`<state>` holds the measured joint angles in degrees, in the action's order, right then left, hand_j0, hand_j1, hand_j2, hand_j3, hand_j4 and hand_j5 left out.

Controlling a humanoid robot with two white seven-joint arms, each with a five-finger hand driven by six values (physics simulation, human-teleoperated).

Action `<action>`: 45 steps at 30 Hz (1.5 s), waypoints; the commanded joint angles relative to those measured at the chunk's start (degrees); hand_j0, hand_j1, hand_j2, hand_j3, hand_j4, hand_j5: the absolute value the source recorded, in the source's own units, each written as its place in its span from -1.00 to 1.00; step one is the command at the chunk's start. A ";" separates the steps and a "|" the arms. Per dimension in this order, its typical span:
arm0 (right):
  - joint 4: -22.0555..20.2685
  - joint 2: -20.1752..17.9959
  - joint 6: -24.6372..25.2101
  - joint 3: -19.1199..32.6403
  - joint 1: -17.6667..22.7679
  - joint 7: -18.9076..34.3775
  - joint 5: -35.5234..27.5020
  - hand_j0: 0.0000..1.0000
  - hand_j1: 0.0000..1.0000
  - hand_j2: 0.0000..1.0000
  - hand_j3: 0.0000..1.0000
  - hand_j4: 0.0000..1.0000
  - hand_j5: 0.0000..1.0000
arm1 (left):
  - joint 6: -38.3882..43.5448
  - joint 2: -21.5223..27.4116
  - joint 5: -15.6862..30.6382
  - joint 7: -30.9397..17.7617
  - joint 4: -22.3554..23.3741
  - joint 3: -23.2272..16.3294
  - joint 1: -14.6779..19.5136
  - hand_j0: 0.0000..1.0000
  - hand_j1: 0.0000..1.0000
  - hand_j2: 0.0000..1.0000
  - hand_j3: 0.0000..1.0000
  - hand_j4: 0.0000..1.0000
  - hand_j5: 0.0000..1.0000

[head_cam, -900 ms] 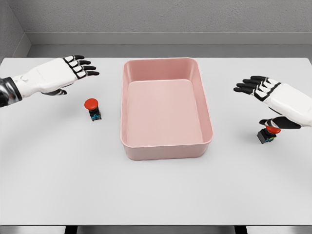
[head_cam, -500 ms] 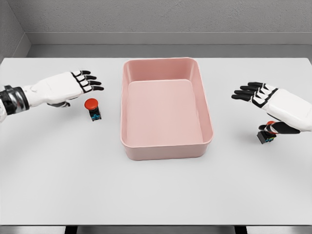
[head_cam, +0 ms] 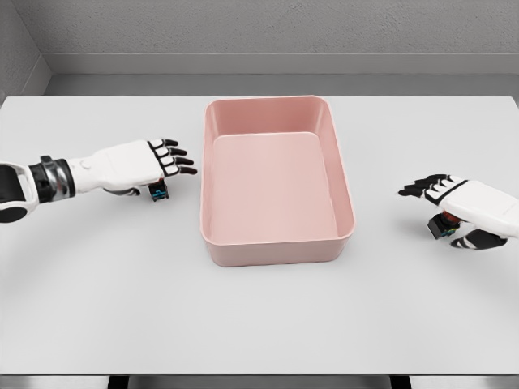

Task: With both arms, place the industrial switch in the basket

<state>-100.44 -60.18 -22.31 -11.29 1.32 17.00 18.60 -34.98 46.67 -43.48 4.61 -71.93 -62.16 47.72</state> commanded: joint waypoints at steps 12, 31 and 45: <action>0.15 -0.55 8.87 -0.14 0.18 4.10 -0.05 1.00 1.00 1.00 1.00 1.00 1.00 | -0.02 0.70 0.24 -2.15 -1.10 0.02 0.18 -0.09 -0.09 -0.09 -0.09 -0.09 -0.09; 0.15 -0.90 13.88 -1.28 -4.48 16.67 0.12 0.99 0.99 0.99 0.99 0.99 0.99 | -0.02 1.84 1.12 -1.89 -1.98 4.24 0.35 -0.57 -0.57 -0.57 -0.57 -0.57 -0.57; 0.07 -0.20 12.21 -5.41 -7.91 16.75 0.30 0.05 0.05 0.05 0.05 0.05 0.05 | -0.02 -0.97 3.58 -2.07 -13.23 13.73 1.67 -0.53 -0.53 -0.53 -0.53 -0.53 -0.53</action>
<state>-100.35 -60.30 -9.64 -16.52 -6.59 33.40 18.83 -34.97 46.86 -40.77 2.52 -83.06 -48.78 49.66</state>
